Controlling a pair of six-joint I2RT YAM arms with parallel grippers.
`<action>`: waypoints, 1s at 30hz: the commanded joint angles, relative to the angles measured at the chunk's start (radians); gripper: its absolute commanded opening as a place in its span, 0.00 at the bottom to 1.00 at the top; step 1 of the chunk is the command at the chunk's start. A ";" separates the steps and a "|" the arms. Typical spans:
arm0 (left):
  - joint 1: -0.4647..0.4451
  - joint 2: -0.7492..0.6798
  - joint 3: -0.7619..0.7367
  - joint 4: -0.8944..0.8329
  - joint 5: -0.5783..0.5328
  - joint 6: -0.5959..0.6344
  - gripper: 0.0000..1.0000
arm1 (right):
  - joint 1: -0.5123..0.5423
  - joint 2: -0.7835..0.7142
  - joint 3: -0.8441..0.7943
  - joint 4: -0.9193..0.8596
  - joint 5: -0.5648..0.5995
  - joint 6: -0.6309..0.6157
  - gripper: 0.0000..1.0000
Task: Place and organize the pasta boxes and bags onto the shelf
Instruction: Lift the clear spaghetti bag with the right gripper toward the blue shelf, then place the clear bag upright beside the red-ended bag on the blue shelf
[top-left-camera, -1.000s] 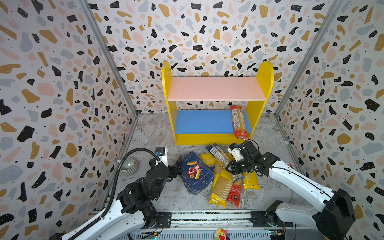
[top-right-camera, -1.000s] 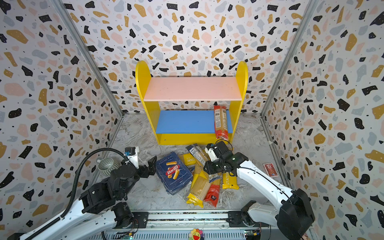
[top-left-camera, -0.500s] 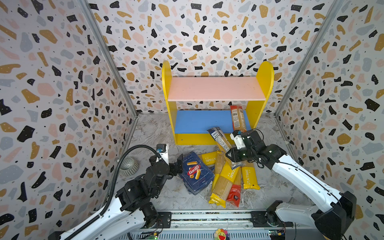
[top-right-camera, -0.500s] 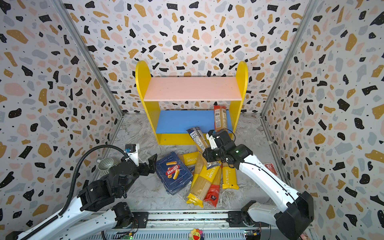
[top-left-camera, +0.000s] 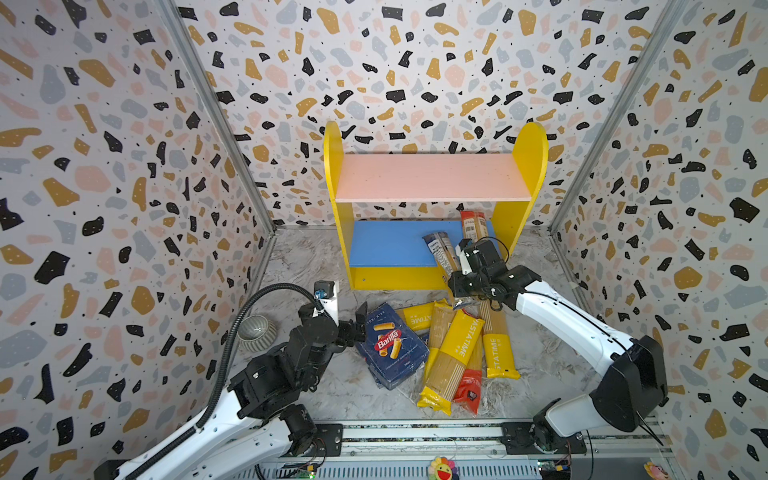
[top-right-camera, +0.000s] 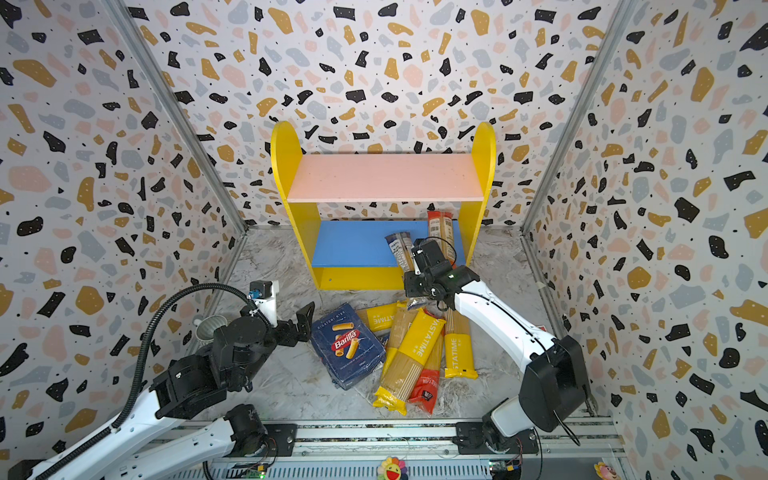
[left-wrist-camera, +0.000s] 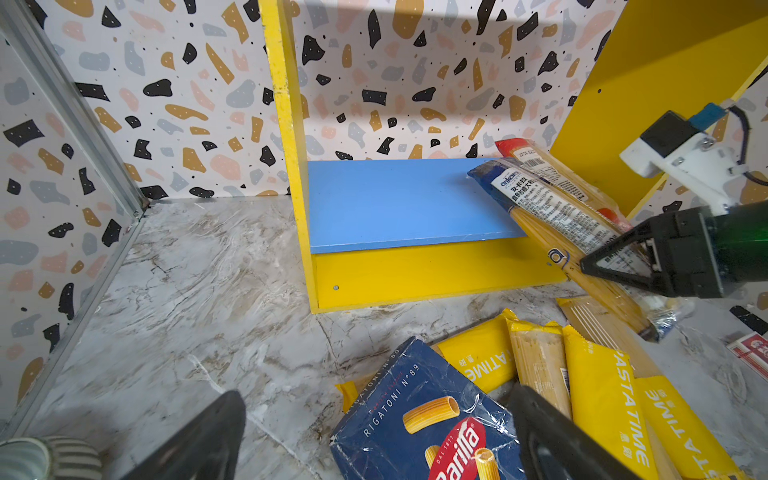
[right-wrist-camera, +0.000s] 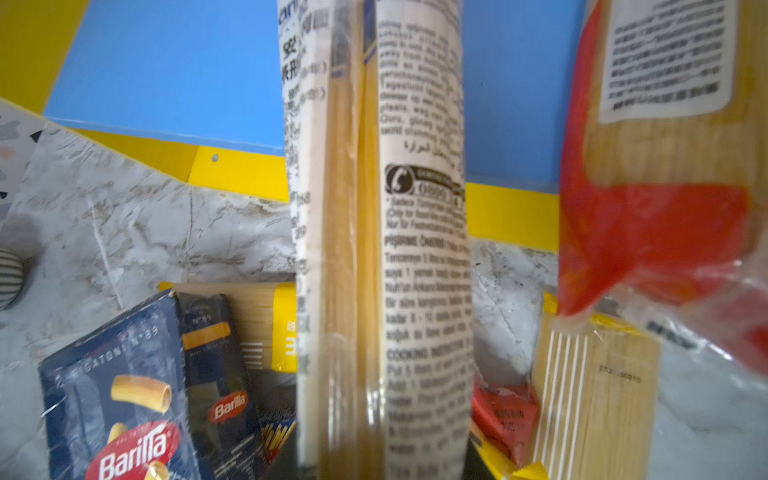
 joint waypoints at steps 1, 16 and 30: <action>-0.003 0.002 0.032 0.014 0.010 0.026 1.00 | -0.020 -0.015 0.106 0.188 0.068 -0.012 0.07; -0.003 0.044 0.053 0.025 -0.017 0.056 1.00 | -0.093 0.197 0.241 0.302 0.077 -0.008 0.09; -0.003 0.063 0.043 0.052 -0.013 0.054 1.00 | -0.093 0.333 0.374 0.291 0.135 -0.006 0.14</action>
